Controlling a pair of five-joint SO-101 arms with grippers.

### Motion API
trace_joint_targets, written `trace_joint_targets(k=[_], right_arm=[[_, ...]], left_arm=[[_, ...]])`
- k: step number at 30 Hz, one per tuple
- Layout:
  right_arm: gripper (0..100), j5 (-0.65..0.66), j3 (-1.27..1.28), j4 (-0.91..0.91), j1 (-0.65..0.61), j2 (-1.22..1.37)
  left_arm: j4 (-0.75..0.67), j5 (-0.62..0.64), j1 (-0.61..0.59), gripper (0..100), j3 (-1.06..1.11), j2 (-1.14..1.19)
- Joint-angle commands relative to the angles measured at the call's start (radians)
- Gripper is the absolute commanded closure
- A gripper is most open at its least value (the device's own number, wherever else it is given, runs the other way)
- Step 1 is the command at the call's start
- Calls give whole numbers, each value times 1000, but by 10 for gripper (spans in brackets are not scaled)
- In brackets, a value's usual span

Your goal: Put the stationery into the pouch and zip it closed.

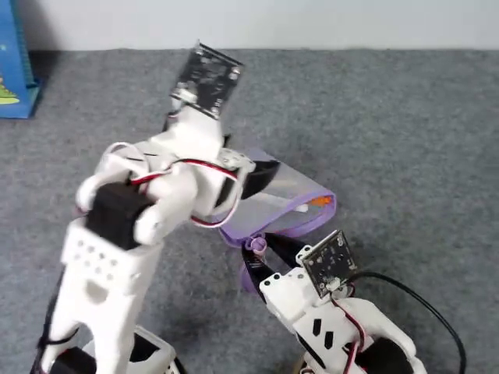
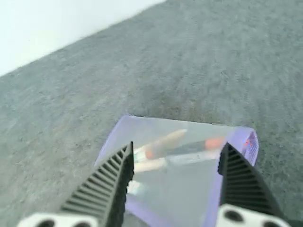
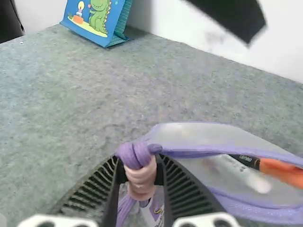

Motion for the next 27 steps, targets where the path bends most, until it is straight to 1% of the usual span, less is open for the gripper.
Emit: trace_joint_targets(k=[1,3,4,7,9,11,15,17,20,27], right_arm=[[991,6,-14,-39,38,-15],[991,8,-43,-50,94,-15],[991,11,-66,-50,120,-15],[991,14,-146,-56,179,-13],[991,14,-190,-85,191,-5],[991,32,-195,-140,193,-5],[991,57,-192,-246,193,-4],[991,57,-192,-269,193,-4],[991,57,-192,-269,193,-2],[991,69,-192,-266,188,-2]], left_arm=[[133,-18,-40,720,-186,-11],[230,-51,-64,720,-262,-11],[252,-72,-81,724,-282,-12],[247,-143,-150,724,-225,-55],[244,-218,-163,724,-151,-101],[244,-262,-161,721,-81,-157],[244,-311,-106,720,56,-265],[242,-313,-51,720,130,-315],[242,-311,32,720,206,-381],[241,-307,164,720,335,-532]])
